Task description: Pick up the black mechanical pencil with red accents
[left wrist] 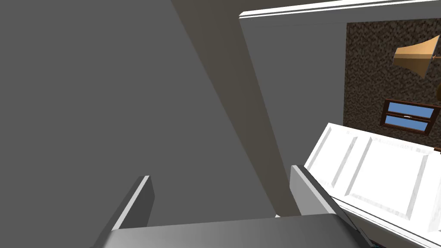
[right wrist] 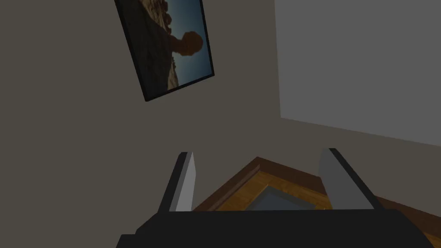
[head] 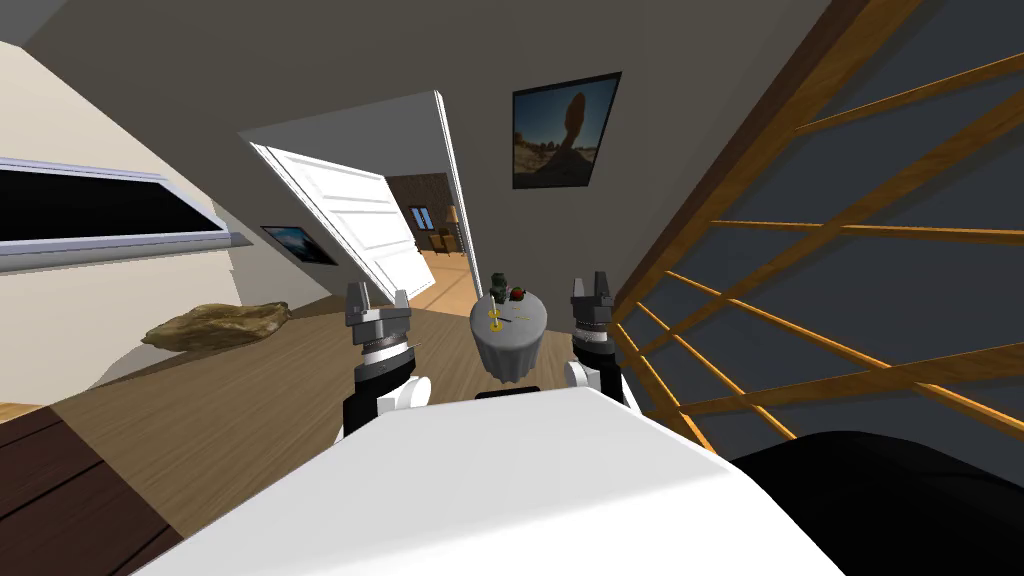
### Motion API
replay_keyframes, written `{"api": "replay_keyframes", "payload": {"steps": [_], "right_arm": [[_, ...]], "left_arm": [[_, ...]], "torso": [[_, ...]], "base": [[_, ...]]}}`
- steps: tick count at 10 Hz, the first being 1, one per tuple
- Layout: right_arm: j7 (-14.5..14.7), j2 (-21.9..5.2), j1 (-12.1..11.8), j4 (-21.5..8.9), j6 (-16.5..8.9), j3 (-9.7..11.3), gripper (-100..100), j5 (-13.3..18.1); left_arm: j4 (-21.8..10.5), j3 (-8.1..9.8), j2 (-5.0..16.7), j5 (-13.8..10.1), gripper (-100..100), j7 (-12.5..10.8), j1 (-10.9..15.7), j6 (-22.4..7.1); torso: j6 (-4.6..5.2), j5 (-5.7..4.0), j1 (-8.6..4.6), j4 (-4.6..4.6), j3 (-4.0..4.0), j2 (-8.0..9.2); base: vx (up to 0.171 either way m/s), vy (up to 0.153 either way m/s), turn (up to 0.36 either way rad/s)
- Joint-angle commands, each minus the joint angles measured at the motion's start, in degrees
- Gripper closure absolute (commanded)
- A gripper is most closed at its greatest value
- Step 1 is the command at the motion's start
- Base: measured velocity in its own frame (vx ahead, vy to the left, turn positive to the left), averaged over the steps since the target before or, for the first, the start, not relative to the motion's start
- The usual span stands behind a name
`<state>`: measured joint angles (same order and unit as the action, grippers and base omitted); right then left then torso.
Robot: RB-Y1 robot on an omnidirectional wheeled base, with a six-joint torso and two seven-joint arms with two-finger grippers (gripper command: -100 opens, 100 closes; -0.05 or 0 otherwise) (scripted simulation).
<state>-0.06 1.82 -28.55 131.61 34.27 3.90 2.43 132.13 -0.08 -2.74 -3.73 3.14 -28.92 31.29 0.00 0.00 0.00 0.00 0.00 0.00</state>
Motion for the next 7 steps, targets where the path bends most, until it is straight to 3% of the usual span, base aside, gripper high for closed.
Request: {"api": "replay_keyframes", "payload": {"steps": [1, 7], "right_arm": [[0.18, -1.61, -0.46, -0.84, 0.11, 0.14, -100, -0.07], [1.65, -10.43, -3.48, -6.99, 1.02, 2.14, -100, -0.42]], "left_arm": [[0.0, 0.0, 0.0, 0.0, 0, 0.0, 0.0, 0.0], [0.0, 0.01, 0.01, 0.0, 0, 0.0, 0.0, 0.0]], "torso": [[0.0, 0.0, 0.0, 0.0, 0.0, 0.0], [0.01, -0.06, -0.27, 0.05, 0.12, 0.2]], "base": [[-0.043, -0.01, 0.057], [-0.062, -0.05, 0.125]]}}
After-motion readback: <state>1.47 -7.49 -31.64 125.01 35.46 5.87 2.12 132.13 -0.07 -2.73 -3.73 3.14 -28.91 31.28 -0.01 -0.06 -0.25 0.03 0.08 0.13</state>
